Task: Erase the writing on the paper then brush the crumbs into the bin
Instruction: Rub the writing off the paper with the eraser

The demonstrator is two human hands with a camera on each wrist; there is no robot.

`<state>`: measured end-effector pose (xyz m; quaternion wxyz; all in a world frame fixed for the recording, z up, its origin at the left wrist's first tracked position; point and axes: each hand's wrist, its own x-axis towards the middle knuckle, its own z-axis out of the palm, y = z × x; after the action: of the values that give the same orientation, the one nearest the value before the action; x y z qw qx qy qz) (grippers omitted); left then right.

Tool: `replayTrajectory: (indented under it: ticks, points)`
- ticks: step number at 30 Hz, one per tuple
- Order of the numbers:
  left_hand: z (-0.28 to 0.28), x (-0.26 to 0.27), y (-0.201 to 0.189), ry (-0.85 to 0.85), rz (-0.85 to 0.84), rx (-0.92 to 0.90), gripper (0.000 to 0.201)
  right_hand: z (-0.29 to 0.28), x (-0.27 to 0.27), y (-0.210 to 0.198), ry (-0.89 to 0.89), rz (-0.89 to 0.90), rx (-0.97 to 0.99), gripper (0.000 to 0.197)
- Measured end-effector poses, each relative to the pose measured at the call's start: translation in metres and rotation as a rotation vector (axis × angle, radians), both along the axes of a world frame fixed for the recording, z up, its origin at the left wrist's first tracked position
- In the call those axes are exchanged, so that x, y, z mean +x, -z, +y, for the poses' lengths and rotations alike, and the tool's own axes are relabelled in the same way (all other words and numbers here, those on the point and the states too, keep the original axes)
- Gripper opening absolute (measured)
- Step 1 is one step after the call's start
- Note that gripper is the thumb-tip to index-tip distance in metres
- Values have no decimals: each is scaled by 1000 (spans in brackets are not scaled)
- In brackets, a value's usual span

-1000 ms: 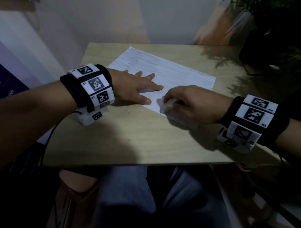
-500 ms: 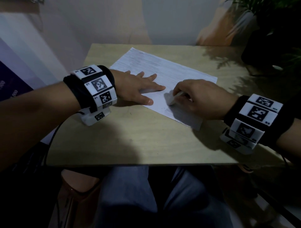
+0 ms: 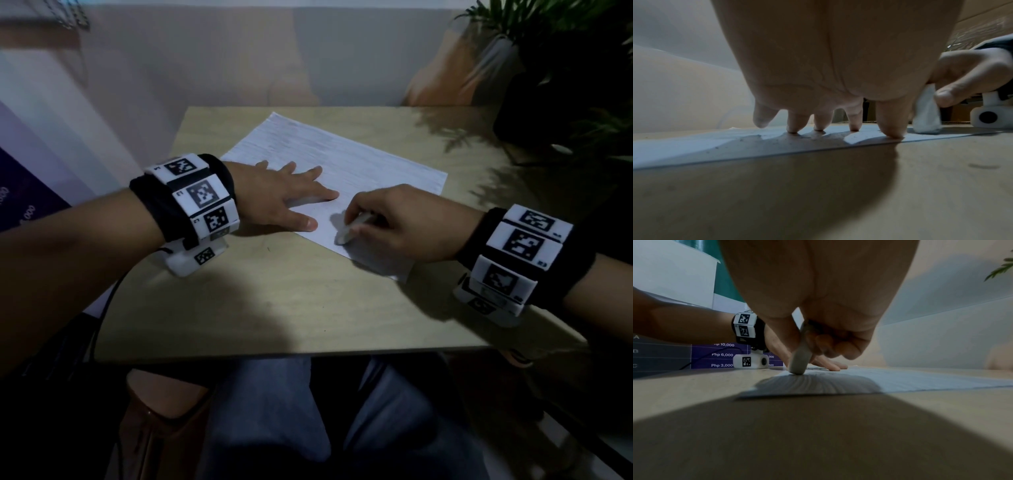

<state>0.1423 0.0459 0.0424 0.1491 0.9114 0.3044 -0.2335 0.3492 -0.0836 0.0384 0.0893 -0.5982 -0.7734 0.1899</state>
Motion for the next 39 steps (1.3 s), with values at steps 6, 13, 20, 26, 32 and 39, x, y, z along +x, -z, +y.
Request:
replayTrajectory:
  ticks: [6,13,20,26,32,39]
  points:
    - [0,0,0,-1,-22,-18,70,2,2,2,2,-53,63,32]
    - [3,-1,1,-18,-53,-55,71,4,3,-1,48,-78,88,34]
    - [6,-1,3,-17,-54,-58,71,4,3,1,15,-5,29,22]
    - [8,-1,4,-16,-60,-68,71,2,3,1,-17,-17,41,23]
    - [9,-2,5,-28,-76,-70,71,4,2,-1,60,-73,79,25]
    - [10,-2,7,-18,-75,-57,72,0,0,-5,-7,21,-7,36]
